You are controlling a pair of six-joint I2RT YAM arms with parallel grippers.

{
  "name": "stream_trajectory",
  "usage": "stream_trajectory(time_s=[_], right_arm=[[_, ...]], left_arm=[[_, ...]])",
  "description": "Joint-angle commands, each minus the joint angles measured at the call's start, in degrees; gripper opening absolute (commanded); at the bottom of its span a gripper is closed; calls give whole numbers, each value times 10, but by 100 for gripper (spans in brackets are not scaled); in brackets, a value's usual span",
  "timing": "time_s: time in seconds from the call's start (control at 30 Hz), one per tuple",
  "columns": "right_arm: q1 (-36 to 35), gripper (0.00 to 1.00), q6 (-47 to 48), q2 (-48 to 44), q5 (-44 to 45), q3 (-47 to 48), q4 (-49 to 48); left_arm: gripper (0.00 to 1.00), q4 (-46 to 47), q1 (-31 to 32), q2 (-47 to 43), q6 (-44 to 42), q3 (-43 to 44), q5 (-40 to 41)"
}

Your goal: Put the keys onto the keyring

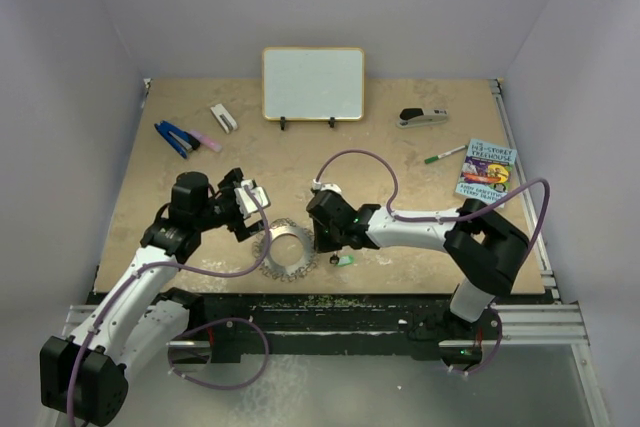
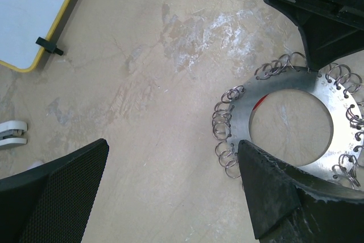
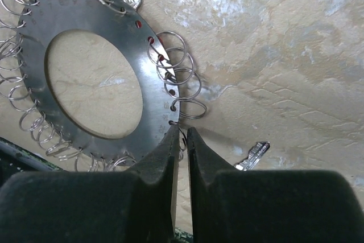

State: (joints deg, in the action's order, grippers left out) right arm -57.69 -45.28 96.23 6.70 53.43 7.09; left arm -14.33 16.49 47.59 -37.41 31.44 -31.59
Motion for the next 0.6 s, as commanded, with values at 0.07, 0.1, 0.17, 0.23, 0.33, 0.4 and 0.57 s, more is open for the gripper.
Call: stream_trajectory(time_s=[0.07,0.1,0.17,0.23,0.33,0.4,0.57], right_arm=[[-2,8,-11,-8,-7,-16,-20],[-2,8,-12,-8,-8,-17,-20],[-2,8,-14,-13,-11,-19,-21],[-2,9,-16,-20,-12,-21,-23],[-2,11,-20,-30,-18,-24,-28],[-2,12,-22,-34,-26,-27,-33],[-2,14,-28,-27,-52,-41,-70]], left_arm=[[98,21,-4,-10,13,-2,-23],[98,22,-4,-10,13,-2,-23],[98,23,-5,-11,14,-3,-24],[98,23,-4,-12,15,-3,-24],[98,23,-4,-13,15,-4,-24],[98,24,-4,-15,16,-5,-24],[98,28,-5,-17,20,-8,-26]])
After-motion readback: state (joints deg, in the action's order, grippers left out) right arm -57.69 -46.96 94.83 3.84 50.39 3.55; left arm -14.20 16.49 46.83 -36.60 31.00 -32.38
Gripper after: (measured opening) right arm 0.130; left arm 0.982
